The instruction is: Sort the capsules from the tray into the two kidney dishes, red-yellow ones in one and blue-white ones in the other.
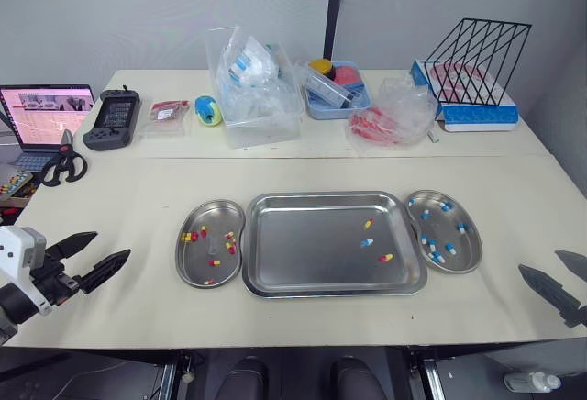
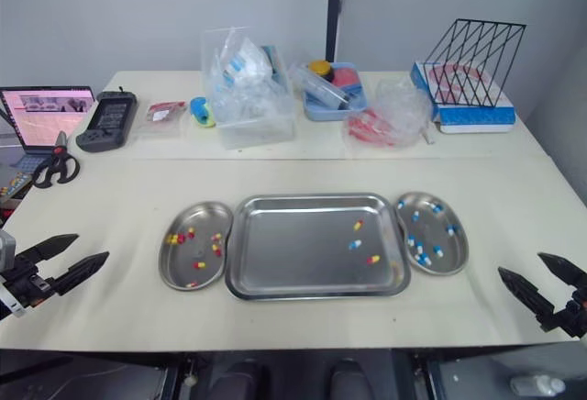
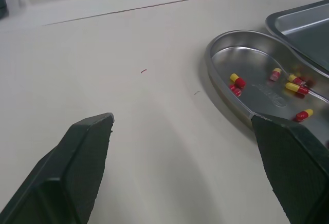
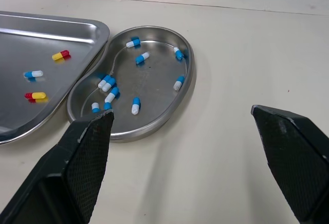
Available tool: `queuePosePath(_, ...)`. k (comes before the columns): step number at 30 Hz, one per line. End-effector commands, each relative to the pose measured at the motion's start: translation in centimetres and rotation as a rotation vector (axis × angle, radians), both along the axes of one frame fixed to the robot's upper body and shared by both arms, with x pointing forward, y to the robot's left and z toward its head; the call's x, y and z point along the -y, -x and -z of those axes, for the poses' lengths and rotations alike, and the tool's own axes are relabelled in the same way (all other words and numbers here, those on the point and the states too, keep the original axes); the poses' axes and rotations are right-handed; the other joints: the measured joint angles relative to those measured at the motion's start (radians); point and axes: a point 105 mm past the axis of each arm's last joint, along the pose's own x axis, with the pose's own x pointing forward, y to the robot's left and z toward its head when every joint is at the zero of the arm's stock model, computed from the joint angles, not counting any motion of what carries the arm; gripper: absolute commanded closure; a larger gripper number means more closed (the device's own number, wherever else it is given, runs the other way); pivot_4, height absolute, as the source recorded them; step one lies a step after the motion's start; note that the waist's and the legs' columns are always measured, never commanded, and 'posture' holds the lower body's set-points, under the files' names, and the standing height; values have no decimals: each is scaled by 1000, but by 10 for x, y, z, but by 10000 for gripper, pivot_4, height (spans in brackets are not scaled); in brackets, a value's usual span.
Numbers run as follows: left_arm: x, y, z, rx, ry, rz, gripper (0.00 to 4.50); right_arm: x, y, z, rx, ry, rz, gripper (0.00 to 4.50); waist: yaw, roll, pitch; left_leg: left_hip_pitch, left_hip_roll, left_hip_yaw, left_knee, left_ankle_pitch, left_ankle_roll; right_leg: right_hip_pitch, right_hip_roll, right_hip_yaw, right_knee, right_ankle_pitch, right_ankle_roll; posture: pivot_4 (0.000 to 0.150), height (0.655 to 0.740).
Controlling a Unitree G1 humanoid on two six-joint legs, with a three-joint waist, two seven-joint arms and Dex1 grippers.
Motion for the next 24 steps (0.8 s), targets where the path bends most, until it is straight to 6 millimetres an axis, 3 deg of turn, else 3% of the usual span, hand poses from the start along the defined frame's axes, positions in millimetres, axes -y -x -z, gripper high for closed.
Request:
queuePosePath(1, 0, 0, -10, 42, -18, 3, 0, 2, -1, -8, 25, 30, 0, 171, 0, 0, 0, 0, 0, 0, 0, 0, 0, 0, 0, 0, 0, 0, 0, 1500, 7275)
queuePosePath(15, 9, -5, -16, 54, -16, 28, 0, -3, -7, -9, 22, -2, -10, 171, 0, 0, 0, 0, 0, 0, 0, 0, 0, 0, 0, 0, 0, 0, 0, 1500, 7275)
queuePosePath(24, 39, -17, -19, 51, -7, 138, 0, -20, -21, -16, 36, -4, -93, 171, 0, 0, 0, 0, 0, 0, 0, 0, 0, 0, 0, 0, 0, 0, 0, 1500, 7275)
